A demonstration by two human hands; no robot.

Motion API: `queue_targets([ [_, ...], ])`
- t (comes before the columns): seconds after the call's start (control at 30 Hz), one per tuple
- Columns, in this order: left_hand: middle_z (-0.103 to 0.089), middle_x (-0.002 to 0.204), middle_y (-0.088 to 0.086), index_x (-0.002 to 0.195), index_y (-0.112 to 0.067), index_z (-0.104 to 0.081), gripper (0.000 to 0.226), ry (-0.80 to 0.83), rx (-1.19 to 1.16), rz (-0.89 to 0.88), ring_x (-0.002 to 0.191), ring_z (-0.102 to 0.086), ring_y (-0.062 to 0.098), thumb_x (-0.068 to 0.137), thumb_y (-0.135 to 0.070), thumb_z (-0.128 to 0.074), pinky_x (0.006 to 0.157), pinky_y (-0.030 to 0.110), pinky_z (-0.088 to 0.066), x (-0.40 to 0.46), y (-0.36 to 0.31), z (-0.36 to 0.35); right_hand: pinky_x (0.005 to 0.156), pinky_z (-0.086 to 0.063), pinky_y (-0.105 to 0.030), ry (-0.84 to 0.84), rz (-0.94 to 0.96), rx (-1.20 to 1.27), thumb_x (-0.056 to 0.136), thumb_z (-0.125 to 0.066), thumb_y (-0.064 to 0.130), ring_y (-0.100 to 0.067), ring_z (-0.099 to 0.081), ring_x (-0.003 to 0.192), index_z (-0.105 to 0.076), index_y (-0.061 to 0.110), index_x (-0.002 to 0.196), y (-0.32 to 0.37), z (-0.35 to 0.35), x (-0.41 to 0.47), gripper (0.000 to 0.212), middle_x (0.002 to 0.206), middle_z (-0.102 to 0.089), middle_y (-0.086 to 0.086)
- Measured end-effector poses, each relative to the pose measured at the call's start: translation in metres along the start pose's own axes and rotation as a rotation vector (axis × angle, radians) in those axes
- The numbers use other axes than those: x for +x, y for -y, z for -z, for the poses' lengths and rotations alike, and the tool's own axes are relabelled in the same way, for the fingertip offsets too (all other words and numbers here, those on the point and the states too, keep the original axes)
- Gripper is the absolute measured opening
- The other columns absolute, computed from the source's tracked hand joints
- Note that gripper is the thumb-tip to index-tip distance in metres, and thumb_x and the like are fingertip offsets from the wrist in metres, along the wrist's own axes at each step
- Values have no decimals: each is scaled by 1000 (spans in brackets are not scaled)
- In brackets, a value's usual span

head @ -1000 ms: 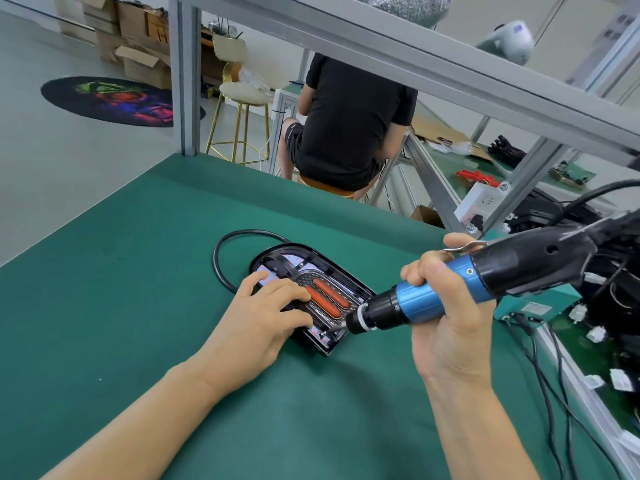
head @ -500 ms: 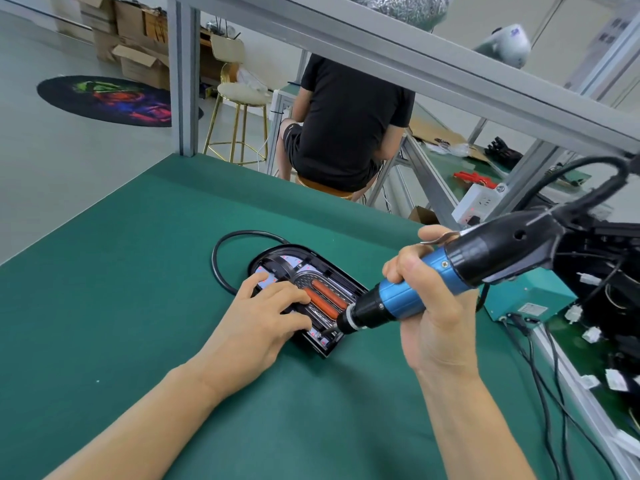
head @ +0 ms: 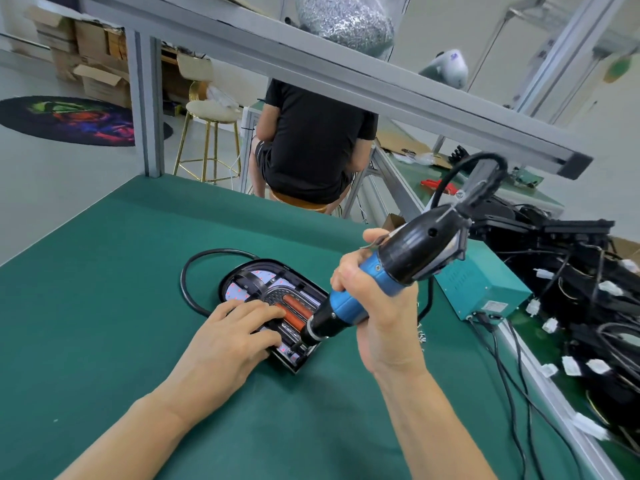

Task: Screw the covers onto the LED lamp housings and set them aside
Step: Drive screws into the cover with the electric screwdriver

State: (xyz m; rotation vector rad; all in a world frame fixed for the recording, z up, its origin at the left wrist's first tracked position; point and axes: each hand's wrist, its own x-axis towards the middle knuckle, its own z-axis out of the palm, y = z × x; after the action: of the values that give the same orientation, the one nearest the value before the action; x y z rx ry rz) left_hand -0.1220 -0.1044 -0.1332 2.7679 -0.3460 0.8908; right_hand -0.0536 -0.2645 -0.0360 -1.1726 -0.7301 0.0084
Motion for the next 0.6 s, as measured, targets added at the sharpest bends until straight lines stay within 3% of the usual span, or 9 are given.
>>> queue_targets([
  [0.1,-69,112,-4,76,-23,-70,29,8,14,-2,98,-67,19,83,-27,-41,89,31,-35,0,0,0,75,-44,-30,27,-4,-16,70,-69,18,-18,-50,68,-66,41,79,2,0,-1,25,66,-54,5],
  [0.4,-68,115,-4,79,-22,-70,28,5,17,-18,100,-66,19,85,-26,-43,90,32,-35,1,0,-1,68,-47,-26,36,0,8,72,-68,11,-17,-51,65,-62,39,82,0,5,0,31,66,-54,2],
  [0.53,-68,115,-3,80,-20,-70,6,17,33,-23,101,-66,20,79,-18,-65,91,33,-35,0,1,-2,66,-48,-24,25,-3,31,70,-69,11,-15,-54,62,-61,32,77,-1,7,-2,23,66,-56,2],
  [0.6,-67,116,-3,81,-20,-70,10,37,22,-12,102,-65,20,76,-12,-73,92,33,-34,-1,2,-3,67,-48,-25,37,-2,19,70,-68,11,-15,-53,61,-61,31,74,-1,8,-2,22,66,-55,3],
])
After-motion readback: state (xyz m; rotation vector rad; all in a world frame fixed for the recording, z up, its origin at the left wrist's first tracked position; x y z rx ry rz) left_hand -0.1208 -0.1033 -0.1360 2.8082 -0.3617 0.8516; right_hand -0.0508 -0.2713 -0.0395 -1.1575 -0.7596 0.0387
